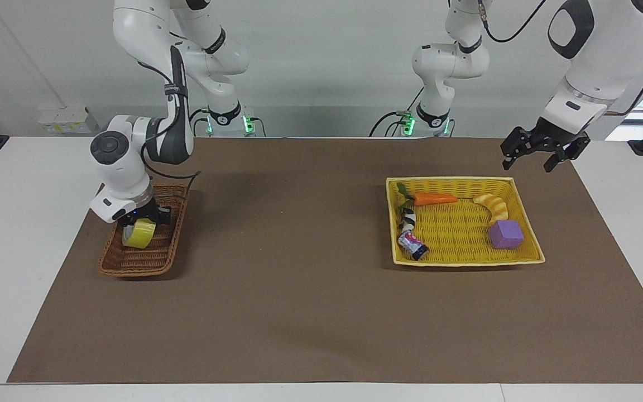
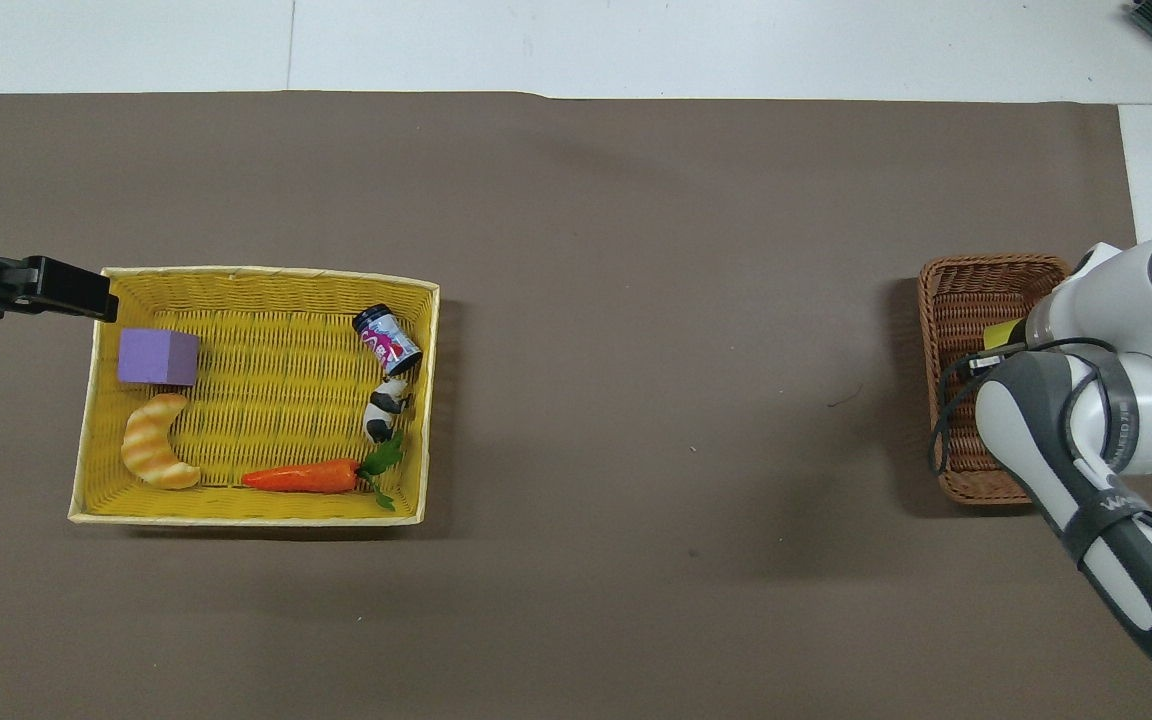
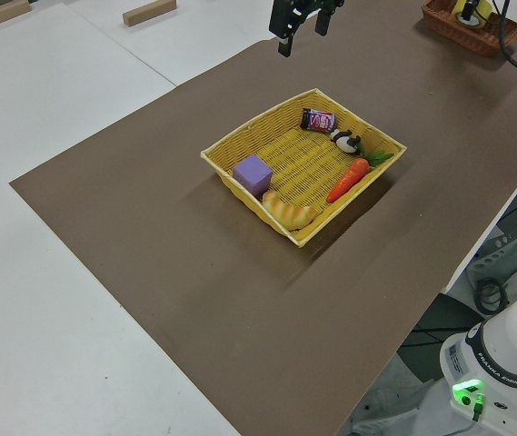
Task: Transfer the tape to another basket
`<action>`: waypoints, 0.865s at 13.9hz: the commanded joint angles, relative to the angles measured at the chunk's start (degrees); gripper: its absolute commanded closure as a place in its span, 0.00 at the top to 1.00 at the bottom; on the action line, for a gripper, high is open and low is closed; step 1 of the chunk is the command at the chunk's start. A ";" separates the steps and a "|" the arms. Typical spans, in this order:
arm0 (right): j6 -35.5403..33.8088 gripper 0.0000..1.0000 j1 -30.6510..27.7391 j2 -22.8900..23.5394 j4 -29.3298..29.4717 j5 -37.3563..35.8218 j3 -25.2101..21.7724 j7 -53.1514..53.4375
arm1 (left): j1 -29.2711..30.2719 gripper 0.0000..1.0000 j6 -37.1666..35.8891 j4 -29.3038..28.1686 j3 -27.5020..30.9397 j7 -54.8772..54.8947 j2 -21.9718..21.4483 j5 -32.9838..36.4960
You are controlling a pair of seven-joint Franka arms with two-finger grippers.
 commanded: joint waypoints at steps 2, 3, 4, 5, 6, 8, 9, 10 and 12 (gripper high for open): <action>-3.36 1.00 -0.32 -1.63 2.04 7.20 0.45 1.45 | 0.59 1.00 -0.53 0.71 -0.40 0.37 -0.01 1.14; -4.25 1.00 -0.23 -1.89 3.01 9.49 0.54 1.62 | 0.59 1.00 -0.53 0.71 -0.40 0.37 -0.01 1.14; -4.78 1.00 -0.23 -2.50 3.54 11.69 0.54 2.32 | 0.51 1.00 -0.53 0.71 -0.40 0.37 -0.01 1.14; -4.96 1.00 -0.23 -2.86 3.98 13.89 0.54 3.20 | 0.50 1.00 -0.53 0.71 -0.40 0.28 -0.01 1.14; -5.40 1.00 -0.23 -3.30 4.51 14.78 0.54 3.47 | 0.50 1.00 -0.53 0.71 -0.40 0.37 -0.01 1.14; -7.41 1.00 0.21 -3.74 6.87 14.79 0.54 3.64 | 0.59 1.00 -0.53 0.71 -0.40 0.37 0.07 1.14; -8.81 1.00 0.30 -3.74 8.28 14.00 0.71 3.65 | 0.59 1.00 -0.53 0.71 -0.40 0.28 -0.01 1.14; -9.96 1.00 0.56 -3.83 9.77 13.82 0.71 3.73 | 0.59 1.00 -0.53 0.71 -0.40 0.28 -0.01 1.14; -10.93 1.00 1.87 -4.70 10.84 12.34 0.71 4.34 | 0.59 1.00 -0.53 0.71 -0.40 0.28 -0.01 1.14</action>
